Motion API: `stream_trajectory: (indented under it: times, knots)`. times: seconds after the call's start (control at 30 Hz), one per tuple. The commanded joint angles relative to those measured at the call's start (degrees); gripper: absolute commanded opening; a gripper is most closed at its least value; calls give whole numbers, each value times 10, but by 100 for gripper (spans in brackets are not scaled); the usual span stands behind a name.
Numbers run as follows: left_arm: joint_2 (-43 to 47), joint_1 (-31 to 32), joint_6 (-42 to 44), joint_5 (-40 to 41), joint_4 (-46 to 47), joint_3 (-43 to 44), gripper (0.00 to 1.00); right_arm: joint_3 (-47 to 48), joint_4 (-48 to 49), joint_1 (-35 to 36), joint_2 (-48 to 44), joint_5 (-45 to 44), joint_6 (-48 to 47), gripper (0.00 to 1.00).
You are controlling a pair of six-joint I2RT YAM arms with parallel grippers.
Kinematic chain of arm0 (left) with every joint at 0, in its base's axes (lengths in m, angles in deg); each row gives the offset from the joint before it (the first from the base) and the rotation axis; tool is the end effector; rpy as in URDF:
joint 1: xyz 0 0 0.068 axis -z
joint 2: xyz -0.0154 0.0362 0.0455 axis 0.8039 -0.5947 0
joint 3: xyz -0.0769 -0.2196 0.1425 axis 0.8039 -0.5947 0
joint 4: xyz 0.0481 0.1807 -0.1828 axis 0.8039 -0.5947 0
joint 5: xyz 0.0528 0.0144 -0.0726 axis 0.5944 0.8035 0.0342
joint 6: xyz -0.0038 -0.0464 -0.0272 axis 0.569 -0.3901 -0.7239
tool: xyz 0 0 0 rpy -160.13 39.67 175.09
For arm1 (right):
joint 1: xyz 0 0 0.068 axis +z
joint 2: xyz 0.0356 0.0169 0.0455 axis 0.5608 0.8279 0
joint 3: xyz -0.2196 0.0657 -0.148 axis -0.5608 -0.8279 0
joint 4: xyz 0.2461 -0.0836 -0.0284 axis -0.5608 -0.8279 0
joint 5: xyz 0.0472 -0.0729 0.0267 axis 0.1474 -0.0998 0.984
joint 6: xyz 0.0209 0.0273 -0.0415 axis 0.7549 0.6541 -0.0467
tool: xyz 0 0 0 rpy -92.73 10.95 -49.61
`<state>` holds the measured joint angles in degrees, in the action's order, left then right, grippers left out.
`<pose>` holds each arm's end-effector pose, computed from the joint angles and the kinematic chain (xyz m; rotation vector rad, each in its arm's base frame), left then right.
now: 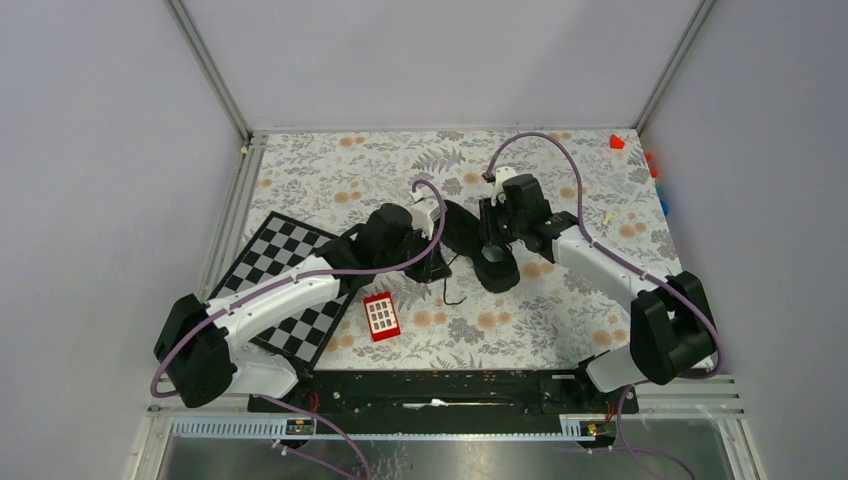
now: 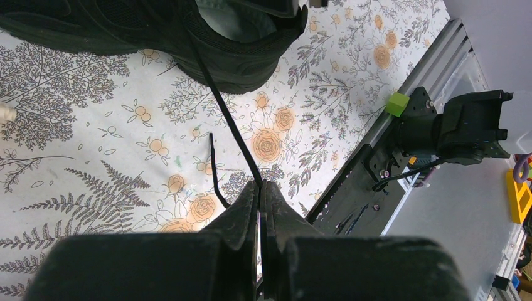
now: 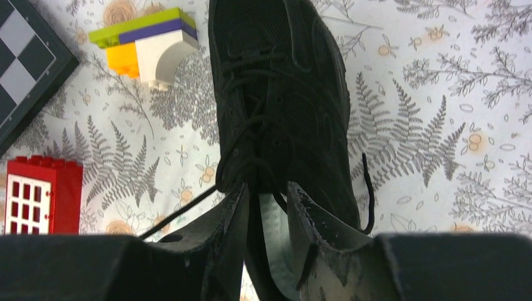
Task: Tie the shoes
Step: Cross the shoelace with the shoelace.
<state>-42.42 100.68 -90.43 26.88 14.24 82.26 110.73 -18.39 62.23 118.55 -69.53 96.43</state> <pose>0.1913 -0.2213 0.2792 0.6130 2.2454 -1.0065 0.2867 0.1570 0.2491 -0.4521 2.1943 0.4435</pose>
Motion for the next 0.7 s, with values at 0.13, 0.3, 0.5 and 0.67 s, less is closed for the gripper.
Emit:
stream_trajectory:
  times: [0.13, 0.3, 0.5, 0.67]
  knots:
    - [-2, -2, 2, -6, 21, 28, 0, 68, -106, -1, -17, 46, -21, 35]
    - [0, -2, 3, -6, 21, 26, 0, 86, -114, -1, -17, 30, -19, 39]
    - [3, -2, 5, -3, 20, 25, 0, 123, -129, -1, 15, 23, -28, 47]
    - [7, -2, 7, -4, 19, 23, 0, 148, -136, -2, 47, 21, -57, 55]
